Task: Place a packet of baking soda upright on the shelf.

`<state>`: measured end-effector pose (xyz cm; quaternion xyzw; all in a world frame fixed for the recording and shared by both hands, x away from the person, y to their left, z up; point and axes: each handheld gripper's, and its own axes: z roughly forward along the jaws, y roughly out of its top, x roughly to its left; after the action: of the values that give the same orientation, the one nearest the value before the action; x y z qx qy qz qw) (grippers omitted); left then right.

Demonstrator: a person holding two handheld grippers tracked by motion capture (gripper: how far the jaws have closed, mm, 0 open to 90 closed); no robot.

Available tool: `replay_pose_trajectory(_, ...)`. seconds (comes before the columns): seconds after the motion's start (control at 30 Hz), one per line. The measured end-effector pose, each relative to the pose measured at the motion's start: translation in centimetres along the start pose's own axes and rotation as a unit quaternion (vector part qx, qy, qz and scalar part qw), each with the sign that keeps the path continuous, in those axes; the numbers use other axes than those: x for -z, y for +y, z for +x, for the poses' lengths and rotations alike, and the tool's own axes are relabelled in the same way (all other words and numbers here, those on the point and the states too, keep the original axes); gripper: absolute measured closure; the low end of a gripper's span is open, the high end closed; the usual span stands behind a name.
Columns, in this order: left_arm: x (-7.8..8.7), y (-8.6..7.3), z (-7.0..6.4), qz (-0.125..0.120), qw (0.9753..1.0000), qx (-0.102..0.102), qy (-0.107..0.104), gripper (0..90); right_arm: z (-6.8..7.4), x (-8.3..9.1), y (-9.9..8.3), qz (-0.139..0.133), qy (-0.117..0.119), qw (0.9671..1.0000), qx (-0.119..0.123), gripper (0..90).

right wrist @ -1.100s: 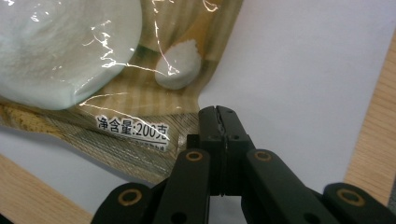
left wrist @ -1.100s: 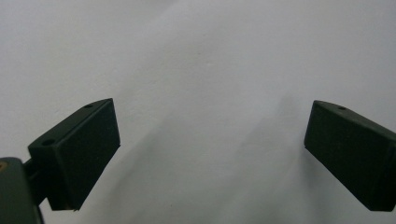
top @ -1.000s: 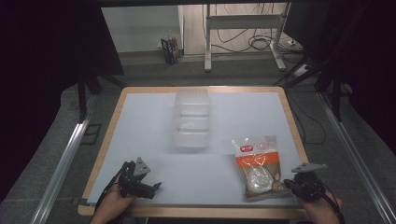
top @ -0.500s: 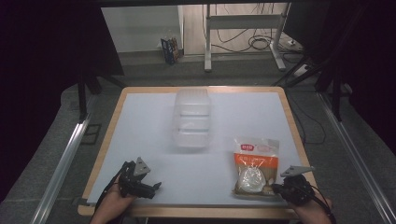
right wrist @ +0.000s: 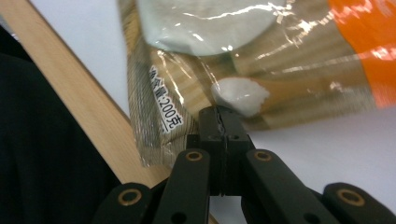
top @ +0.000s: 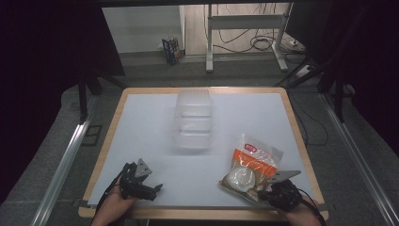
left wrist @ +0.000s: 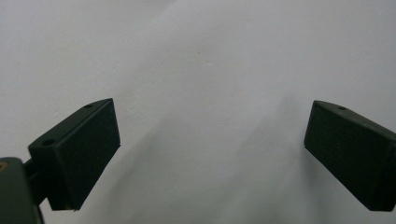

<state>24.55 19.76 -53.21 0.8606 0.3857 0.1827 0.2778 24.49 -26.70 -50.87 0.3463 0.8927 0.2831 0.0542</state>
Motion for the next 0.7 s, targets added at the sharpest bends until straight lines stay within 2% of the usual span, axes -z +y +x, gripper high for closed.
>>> replay_pose_trajectory(0.17,0.0,0.0,0.0,0.000,1.0000,0.002,0.001,3.5,1.1,-1.1,1.0,-0.004,0.034,0.9993,0.017,88.8)
replay_pose_trajectory(0.37,-0.1,0.0,-0.1,0.000,1.0000,0.000,0.001,3.5,2.6,-2.4,2.3,-0.006,0.048,0.9980,0.040,88.8)
replay_pose_trajectory(0.43,0.0,0.0,-0.1,0.001,1.0000,-0.002,0.001,3.5,3.1,-2.7,2.8,-0.004,0.044,0.9974,0.057,88.8)
replay_pose_trajectory(0.5,0.0,0.0,-0.1,-0.002,1.0000,0.000,0.001,3.5,3.4,-2.6,3.0,-0.003,0.036,0.9974,0.063,88.8)
replay_pose_trajectory(0.67,0.0,0.0,0.0,-0.003,1.0000,0.000,0.001,3.5,3.0,-2.1,2.3,0.001,0.037,0.9979,0.053,88.7)
replay_pose_trajectory(0.7,0.0,0.0,-0.1,-0.003,1.0000,-0.001,0.002,3.5,2.8,-1.6,1.8,0.000,0.030,0.9983,0.050,88.7)
